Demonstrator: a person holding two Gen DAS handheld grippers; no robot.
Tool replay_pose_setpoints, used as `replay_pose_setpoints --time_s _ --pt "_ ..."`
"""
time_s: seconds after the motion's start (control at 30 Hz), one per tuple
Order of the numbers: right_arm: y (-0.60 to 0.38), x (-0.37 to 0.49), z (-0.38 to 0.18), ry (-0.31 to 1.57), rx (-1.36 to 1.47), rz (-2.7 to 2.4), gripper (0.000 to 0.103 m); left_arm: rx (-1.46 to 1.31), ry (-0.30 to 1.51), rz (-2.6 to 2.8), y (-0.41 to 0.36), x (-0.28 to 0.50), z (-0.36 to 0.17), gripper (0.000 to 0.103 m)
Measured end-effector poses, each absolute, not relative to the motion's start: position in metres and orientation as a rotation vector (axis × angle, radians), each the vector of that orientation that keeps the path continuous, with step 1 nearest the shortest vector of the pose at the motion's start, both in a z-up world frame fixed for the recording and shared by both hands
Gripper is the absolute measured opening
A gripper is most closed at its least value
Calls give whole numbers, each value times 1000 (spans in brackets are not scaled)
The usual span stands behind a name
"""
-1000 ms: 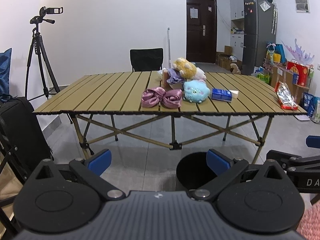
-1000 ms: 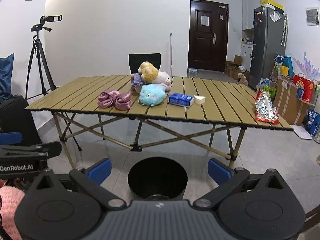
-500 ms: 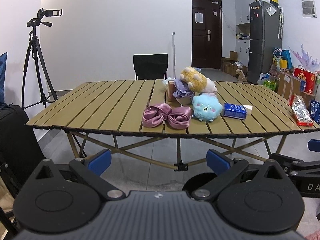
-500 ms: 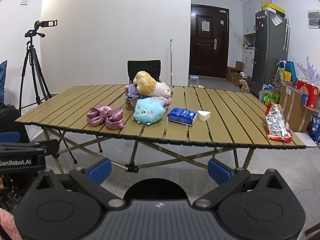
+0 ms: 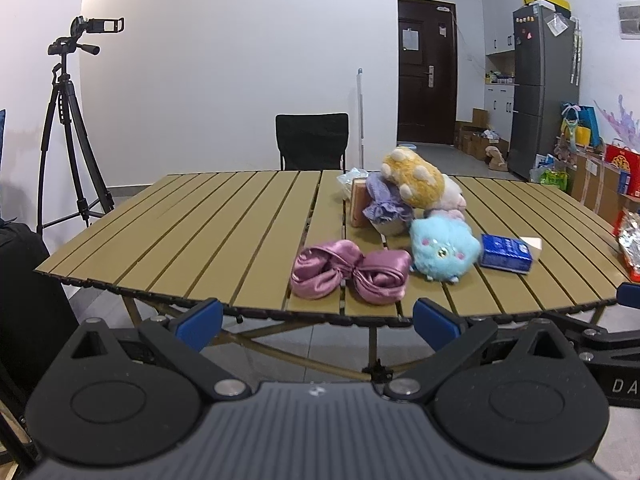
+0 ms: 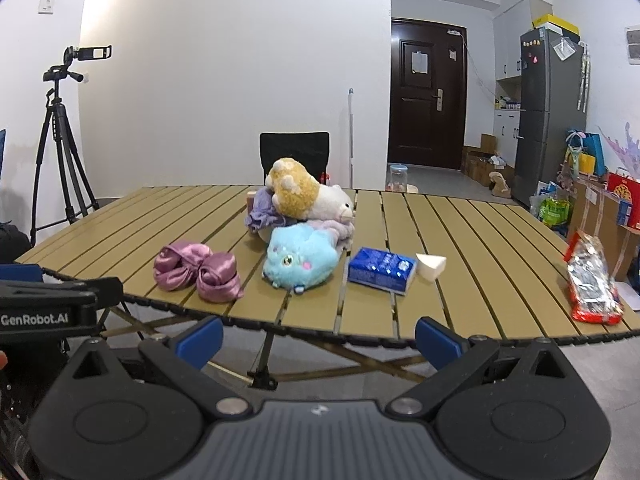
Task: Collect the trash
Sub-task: 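Move both tools toward the table, left toward the pink bow, right toward the blue plush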
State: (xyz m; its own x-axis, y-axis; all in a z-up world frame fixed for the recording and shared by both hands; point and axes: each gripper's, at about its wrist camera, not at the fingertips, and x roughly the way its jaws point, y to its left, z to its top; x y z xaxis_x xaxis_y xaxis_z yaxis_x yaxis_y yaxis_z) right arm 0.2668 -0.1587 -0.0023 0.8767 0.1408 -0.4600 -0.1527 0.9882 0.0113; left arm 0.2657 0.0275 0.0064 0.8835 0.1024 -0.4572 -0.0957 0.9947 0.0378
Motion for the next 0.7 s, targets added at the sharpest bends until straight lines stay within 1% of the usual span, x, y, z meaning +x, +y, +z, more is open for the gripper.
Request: replay_pose_setpoints --time_s 0.4,0.7 --pt "-158 321 -10 459 -25 152 102 10 490 96 28 332 -1 103" --pt "-166 361 -24 452 23 140 102 -34 574 41 28 392 -12 103"
